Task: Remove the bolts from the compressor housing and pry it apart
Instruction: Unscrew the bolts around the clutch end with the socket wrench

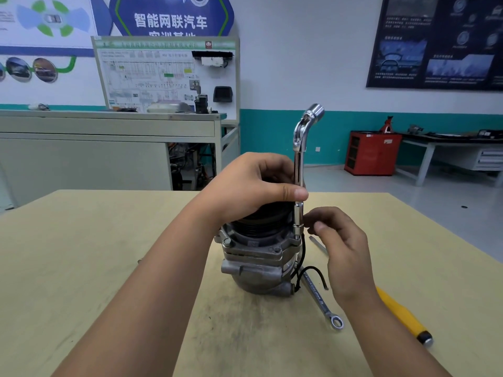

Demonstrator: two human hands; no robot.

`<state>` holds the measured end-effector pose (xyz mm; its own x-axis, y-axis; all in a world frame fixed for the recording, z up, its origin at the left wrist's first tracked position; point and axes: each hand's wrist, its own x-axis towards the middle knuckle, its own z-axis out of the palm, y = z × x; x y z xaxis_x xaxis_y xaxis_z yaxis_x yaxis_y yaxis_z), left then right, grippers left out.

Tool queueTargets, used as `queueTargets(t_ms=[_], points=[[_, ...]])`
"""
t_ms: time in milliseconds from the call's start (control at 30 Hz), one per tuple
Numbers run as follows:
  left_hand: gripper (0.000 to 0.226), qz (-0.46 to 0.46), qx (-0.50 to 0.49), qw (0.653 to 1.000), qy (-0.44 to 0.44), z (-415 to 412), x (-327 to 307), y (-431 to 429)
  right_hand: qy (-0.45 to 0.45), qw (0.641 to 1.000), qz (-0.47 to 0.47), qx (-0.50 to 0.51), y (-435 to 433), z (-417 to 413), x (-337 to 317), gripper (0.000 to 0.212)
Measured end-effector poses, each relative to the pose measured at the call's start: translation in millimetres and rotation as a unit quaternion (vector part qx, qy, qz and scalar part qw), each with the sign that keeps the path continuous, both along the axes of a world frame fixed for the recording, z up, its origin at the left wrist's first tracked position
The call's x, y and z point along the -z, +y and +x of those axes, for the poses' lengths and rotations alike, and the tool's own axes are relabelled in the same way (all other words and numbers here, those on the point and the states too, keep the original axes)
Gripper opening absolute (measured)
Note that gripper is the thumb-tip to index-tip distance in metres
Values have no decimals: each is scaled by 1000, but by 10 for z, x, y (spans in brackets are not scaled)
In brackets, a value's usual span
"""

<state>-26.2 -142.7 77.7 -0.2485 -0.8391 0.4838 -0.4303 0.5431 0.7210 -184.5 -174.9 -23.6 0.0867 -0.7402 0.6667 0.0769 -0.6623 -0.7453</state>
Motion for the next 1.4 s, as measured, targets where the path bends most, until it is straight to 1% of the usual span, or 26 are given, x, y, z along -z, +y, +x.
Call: queueTargets(t_ms=[167,333,433,500,633,767,800,867,967,1033,1067,1100,1133,1167,1267,1300,1333,1367,1400], points=[[7,0,15,1000,10,19,9,-18,104,994,-32,28,-21,-6,11,21],[8,-5,37,999,38,34,22,-44,149,987,-54,28,-23,-21,17,18],[12,-9,51,997,51,43,28,-53,149,986,-62,31,-24,-26,12,21],[15,-12,66,995,75,52,37,-64,142,988,-61,26,-26,-24,15,19],[7,-13,75,989,130,79,46,-113,126,991,-47,23,-41,-19,16,13],[6,-8,75,983,165,79,48,-130,86,995,-52,20,-24,-31,-9,15],[5,-3,72,981,182,79,48,-131,77,995,-55,17,-14,-33,-23,14],[5,2,65,974,217,90,31,-130,69,996,-59,15,-6,-31,-48,18],[9,9,62,966,252,100,3,-111,43,999,-30,12,41,-23,-95,26],[11,15,54,964,259,99,-13,-87,29,999,-9,37,106,-18,-150,32],[11,19,49,963,263,95,-15,-77,25,998,-7,50,157,-11,-183,31],[12,21,42,962,267,91,-19,-68,17,998,-9,52,230,-3,-215,24],[12,24,39,960,278,96,-26,-55,8,999,-7,41,320,19,-248,14],[13,25,36,955,292,110,-31,-45,1,1000,2,23,406,48,-259,11],[12,22,43,937,345,211,-74,-4,-10,997,54,-48,671,198,-220,13],[9,18,44,935,352,269,-93,23,-3,995,73,-70,732,261,-181,17],[5,10,39,935,353,336,-115,62,11,992,98,-85,784,329,-138,26],[7,0,28,937,348,408,-135,108,28,987,124,-97,821,396,-94,31],[12,-12,21,939,342,485,-148,163,50,982,147,-105,852,467,-59,29]])
